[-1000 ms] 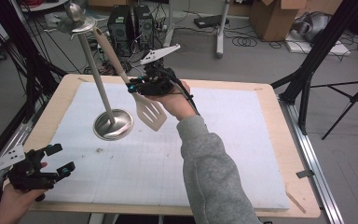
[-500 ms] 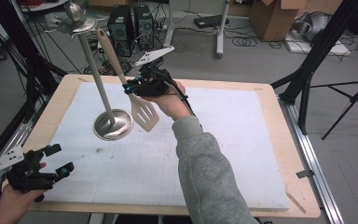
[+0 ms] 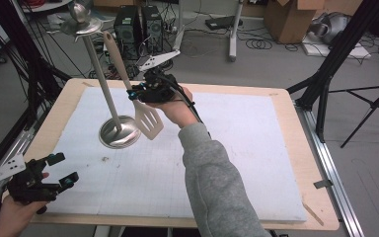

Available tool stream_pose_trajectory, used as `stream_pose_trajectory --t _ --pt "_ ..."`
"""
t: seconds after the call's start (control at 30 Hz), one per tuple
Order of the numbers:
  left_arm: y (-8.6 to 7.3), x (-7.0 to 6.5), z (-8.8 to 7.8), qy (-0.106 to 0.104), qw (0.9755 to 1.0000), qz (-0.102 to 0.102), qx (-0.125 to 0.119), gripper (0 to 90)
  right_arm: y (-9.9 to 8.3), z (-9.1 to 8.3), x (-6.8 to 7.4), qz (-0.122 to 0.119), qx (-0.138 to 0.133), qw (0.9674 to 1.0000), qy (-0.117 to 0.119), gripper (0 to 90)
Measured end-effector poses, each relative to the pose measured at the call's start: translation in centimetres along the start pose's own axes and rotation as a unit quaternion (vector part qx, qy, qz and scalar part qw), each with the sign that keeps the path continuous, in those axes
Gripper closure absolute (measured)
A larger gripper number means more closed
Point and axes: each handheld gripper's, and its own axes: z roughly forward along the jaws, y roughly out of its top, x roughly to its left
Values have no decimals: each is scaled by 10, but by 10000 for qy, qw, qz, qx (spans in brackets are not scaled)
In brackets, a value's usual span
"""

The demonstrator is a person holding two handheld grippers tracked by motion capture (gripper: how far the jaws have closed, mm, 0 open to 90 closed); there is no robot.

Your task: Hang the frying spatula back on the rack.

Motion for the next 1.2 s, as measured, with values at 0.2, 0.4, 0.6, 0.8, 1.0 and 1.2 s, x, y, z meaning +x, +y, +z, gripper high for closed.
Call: stream_pose_trajectory --t 0.2,0.4,0.6,0.8,1.0,1.2 --pt "0 0 0 -4 10000 -7 11 19 0 0 0 7 -5 10000 -8 776" --pt "-1 0 0 8 10000 4 36 19 0 0 1 -39 -84 9999 -87 734" --pt "0 -1 0 9 10000 4 25 19 -2 -4 3 -99 -107 9998 -131 548" --pt "0 1 -2 51 10000 -11 -14 19 -4 -14 3 -104 -251 9993 -245 383" --pt "-2 2 -1 33 10000 -25 29 19 -6 -22 -1 -52 -481 9984 -277 203" --pt "-2 -1 4 -2 9999 10 117 19 -7 -26 -1 -19 -596 9974 -397 106"
